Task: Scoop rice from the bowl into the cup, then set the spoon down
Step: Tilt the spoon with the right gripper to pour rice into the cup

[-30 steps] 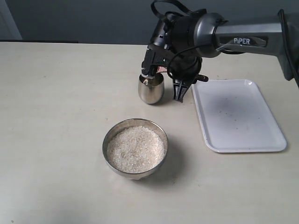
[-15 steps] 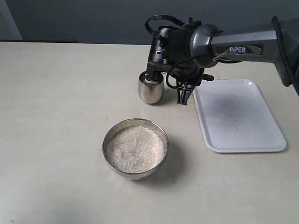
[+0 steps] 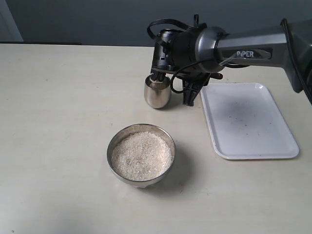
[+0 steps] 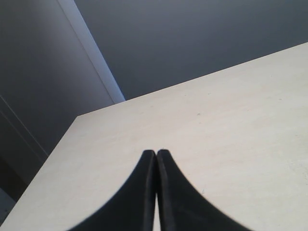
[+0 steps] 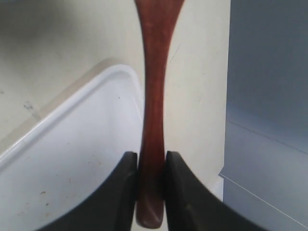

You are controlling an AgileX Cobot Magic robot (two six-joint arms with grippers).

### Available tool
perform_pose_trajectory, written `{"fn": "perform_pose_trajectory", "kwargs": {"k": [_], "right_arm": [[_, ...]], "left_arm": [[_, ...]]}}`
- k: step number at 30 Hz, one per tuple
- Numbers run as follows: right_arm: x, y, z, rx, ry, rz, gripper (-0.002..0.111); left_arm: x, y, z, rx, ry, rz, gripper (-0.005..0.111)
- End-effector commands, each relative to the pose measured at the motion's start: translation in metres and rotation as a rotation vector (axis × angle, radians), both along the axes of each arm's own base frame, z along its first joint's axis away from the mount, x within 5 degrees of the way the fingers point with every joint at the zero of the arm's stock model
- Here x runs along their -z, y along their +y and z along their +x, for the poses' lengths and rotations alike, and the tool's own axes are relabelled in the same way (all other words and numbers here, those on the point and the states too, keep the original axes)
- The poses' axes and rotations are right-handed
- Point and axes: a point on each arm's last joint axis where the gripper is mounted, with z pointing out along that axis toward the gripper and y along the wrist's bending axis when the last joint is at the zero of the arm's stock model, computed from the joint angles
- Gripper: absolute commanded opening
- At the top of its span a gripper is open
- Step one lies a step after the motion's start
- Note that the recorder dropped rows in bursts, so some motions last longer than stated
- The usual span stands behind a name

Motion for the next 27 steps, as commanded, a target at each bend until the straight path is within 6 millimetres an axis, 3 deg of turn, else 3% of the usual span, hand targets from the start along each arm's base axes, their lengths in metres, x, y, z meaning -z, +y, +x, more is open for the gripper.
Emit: {"fn": "perform_pose_trajectory", "kwargs": {"k": [1, 6, 12, 27], "right_arm": [[-0.005, 0.002, -0.004, -0.007, -0.017, 0.0, -0.001], [-0.004, 0.016, -0.016, -0.047, -0.015, 0.002, -0.001], [0.008, 0.008, -0.022, -0.068, -0.048, -0.082, -0.001], [-0.007, 0.013, -0.022, -0.018, -0.248, -0.057, -0.001]], "left_arm": [[-0.001, 0.0, 0.0, 0.007, -0.012, -0.009, 0.0], [-0.001, 0.0, 0.0, 0.007, -0.012, -0.009, 0.0], [-0.001, 0.0, 0.0, 0.007, -0.012, -0.009, 0.0], [-0.001, 0.0, 0.0, 0.006, -0.009, -0.007, 0.0]]}}
